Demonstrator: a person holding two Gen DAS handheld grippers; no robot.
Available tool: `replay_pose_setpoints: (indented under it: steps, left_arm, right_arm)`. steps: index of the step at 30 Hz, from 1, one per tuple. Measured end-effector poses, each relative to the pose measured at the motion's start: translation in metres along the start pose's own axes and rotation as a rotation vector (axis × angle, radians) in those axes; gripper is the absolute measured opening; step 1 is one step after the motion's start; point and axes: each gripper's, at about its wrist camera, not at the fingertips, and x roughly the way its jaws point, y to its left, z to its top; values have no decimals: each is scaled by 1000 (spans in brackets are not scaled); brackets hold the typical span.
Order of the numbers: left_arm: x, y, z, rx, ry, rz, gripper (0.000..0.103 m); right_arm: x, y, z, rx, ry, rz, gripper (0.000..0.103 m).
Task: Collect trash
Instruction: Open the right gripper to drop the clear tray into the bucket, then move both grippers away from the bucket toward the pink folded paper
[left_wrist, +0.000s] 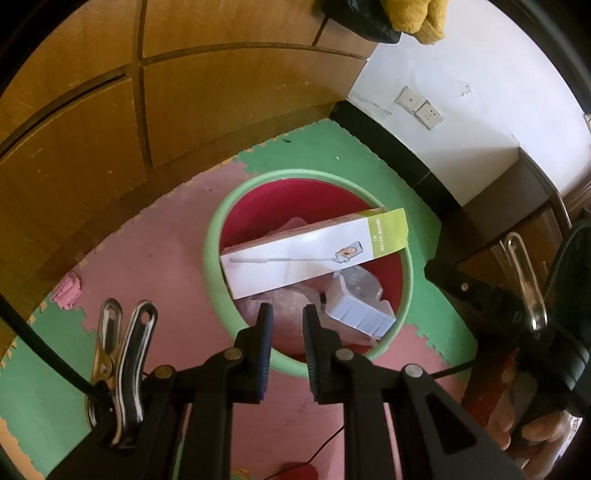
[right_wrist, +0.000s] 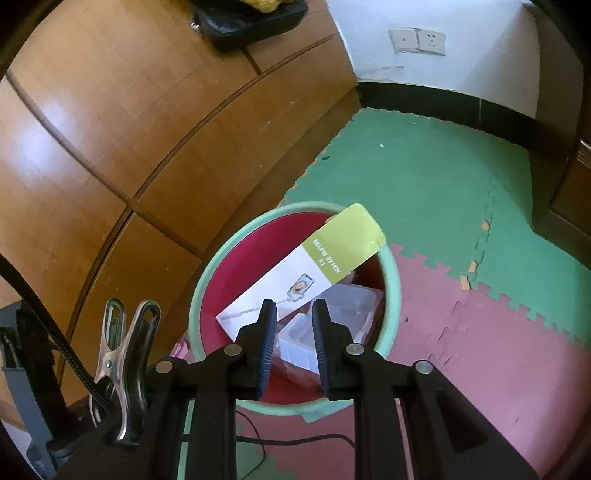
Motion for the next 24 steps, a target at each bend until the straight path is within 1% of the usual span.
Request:
replay_pose_setpoints:
  steps: [6,14,21,24]
  left_arm:
    - [-11,7,-1,6,-22,37,15]
    - [-22,21,-1,-21,-41,68,15]
    - [-32,39,-4,-32,-64,140,15]
    - [-36,53,-6,-60,-64,165,15]
  right_arm:
    - [0,19,-5,-59,3,-3,21]
    - [0,42,-9,-120,2,11,21]
    - [3,62,-11,-144,6,33,21]
    - [6,74,-14,-164,14,44,21]
